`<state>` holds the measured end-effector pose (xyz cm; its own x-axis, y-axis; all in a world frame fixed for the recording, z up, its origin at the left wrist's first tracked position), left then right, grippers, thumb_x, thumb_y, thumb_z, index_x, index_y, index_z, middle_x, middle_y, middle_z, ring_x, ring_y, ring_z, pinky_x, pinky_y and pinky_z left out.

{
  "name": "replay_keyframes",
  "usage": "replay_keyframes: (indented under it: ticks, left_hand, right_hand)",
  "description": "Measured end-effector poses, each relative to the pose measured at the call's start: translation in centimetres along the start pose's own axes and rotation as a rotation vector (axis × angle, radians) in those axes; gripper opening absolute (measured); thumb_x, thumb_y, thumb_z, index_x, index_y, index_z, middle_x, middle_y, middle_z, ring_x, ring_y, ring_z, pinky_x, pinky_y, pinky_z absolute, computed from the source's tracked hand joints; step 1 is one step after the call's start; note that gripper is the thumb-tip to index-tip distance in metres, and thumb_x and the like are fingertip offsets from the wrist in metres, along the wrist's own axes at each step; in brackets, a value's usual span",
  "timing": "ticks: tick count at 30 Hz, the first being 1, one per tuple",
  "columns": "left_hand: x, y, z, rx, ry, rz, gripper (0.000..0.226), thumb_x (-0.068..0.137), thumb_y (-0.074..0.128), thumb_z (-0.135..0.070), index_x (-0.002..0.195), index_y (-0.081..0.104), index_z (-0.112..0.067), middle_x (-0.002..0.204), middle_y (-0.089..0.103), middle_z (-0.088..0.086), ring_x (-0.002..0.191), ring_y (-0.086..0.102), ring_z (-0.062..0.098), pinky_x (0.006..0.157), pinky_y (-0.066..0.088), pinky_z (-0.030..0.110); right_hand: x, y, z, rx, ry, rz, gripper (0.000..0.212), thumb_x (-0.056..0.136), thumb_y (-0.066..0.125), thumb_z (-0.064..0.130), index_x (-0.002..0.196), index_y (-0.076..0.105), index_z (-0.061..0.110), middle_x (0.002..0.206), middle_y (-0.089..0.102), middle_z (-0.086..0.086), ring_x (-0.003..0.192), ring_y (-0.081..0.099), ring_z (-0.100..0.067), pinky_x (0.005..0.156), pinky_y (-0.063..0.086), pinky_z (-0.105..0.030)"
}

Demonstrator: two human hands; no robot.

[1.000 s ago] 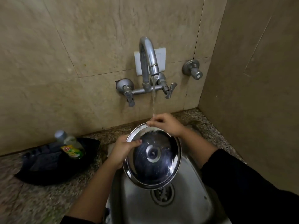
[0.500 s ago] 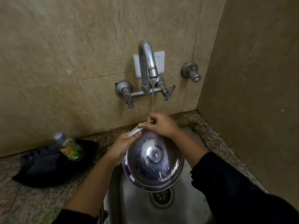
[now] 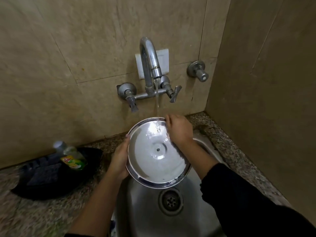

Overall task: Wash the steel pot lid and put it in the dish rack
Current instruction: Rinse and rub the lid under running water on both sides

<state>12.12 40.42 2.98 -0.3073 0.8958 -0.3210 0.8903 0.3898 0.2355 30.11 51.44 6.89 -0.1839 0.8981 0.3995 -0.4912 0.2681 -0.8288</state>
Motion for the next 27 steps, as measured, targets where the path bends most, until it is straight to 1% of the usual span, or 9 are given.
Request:
replay_keyframes:
  ticks: [2,5,8,10,12,15,20,24,27]
  left_hand:
    - [-0.2,-0.2,0.4,-0.034,0.022,-0.062,0.057,0.08,0.059,-0.057,0.112,0.069,-0.011,0.112,0.071,0.014,0.105,0.066,0.034,0.092,0.051,0.053]
    - [-0.4,0.4,1.2,-0.02,0.058,-0.101,0.047,0.088,0.056,-0.049,0.106,0.07,-0.009,0.093,0.077,0.005,0.086,0.073,0.021,0.08,0.058,0.04]
    - [-0.9,2.4,1.3,-0.003,0.059,-0.053,0.037,0.098,0.044,-0.036,0.102,0.069,-0.009,0.082,0.077,0.001,0.077,0.073,0.012,0.067,0.058,0.024]
    - [-0.8,2.7,1.3,-0.039,0.074,-0.053,0.039,0.099,0.041,-0.037,0.106,0.068,-0.009,0.093,0.076,0.004,0.087,0.073,0.015,0.072,0.056,0.023]
    - [-0.6,1.4,1.1,-0.07,0.105,-0.135,0.04,0.097,0.044,-0.04,0.098,0.069,-0.008,0.086,0.076,0.006,0.082,0.073,0.018,0.072,0.057,0.026]
    - [-0.4,-0.4,0.8,-0.053,0.148,-0.211,0.036,0.094,0.05,-0.042,0.093,0.07,-0.011,0.089,0.074,0.007,0.084,0.07,0.024,0.086,0.054,0.039]
    - [-0.7,-0.6,2.0,-0.017,0.105,-0.186,0.036,0.094,0.05,-0.043,0.091,0.071,-0.013,0.096,0.074,0.01,0.088,0.069,0.024,0.086,0.053,0.042]
    - [-1.5,0.5,2.7,0.037,0.094,-0.13,0.038,0.096,0.048,-0.042,0.09,0.07,-0.012,0.076,0.077,0.0,0.067,0.071,0.01,0.061,0.055,0.025]
    - [-1.4,0.4,3.0,-0.003,0.079,-0.071,0.039,0.097,0.044,-0.041,0.103,0.07,-0.013,0.092,0.077,0.004,0.081,0.073,0.013,0.074,0.056,0.029]
  right_hand:
    - [-1.8,1.3,-1.2,-0.104,-0.044,-0.096,0.027,0.098,0.045,0.023,0.111,0.063,0.008,0.114,0.063,-0.013,0.105,0.06,-0.032,0.084,0.046,-0.039]
    - [-3.4,3.3,0.0,-0.101,-0.137,0.081,0.062,0.099,0.031,0.045,0.149,0.027,0.008,0.158,0.026,-0.011,0.147,0.02,-0.028,0.119,0.014,-0.045]
    - [-5.4,3.8,4.3,0.038,-0.35,0.239,0.068,0.099,0.029,0.045,0.154,0.006,0.013,0.163,0.0,-0.007,0.149,-0.008,-0.019,0.122,0.002,-0.043]
    - [-8.2,4.2,5.8,0.085,-0.52,0.319,0.063,0.1,0.027,0.04,0.154,0.007,0.015,0.163,0.002,-0.004,0.15,-0.005,-0.015,0.122,0.006,-0.04]
    - [-10.5,4.8,4.5,0.043,-0.607,0.373,0.061,0.102,0.026,0.042,0.155,0.005,0.019,0.163,0.002,0.002,0.149,-0.005,-0.01,0.121,0.007,-0.038]
    - [-10.8,4.5,-0.1,-0.053,-0.475,0.368,0.071,0.097,0.027,0.058,0.154,0.002,0.025,0.162,-0.003,0.006,0.148,-0.01,-0.009,0.12,0.005,-0.042]
    - [-6.0,3.3,-2.5,-0.19,-0.144,0.211,0.081,0.093,0.016,0.067,0.154,0.0,0.016,0.161,-0.008,-0.001,0.149,-0.009,-0.018,0.12,-0.007,-0.039]
    - [-3.7,3.4,2.9,-0.057,-0.266,0.162,0.075,0.097,0.03,0.057,0.154,0.009,0.012,0.163,0.003,-0.005,0.15,-0.001,-0.02,0.121,0.0,-0.045]
    - [-6.9,4.5,6.0,-0.001,-0.589,0.264,0.073,0.097,0.035,0.049,0.154,0.008,0.013,0.163,0.002,-0.005,0.15,-0.003,-0.019,0.12,0.002,-0.048]
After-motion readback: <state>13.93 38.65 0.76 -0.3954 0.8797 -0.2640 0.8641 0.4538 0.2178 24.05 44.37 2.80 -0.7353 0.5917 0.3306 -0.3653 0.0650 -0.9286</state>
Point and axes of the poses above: each hand's wrist, its own x-axis towards the middle knuckle, its own y-axis out of the palm, z = x × y, the point moved 4 cm from there along x, towards the middle knuckle
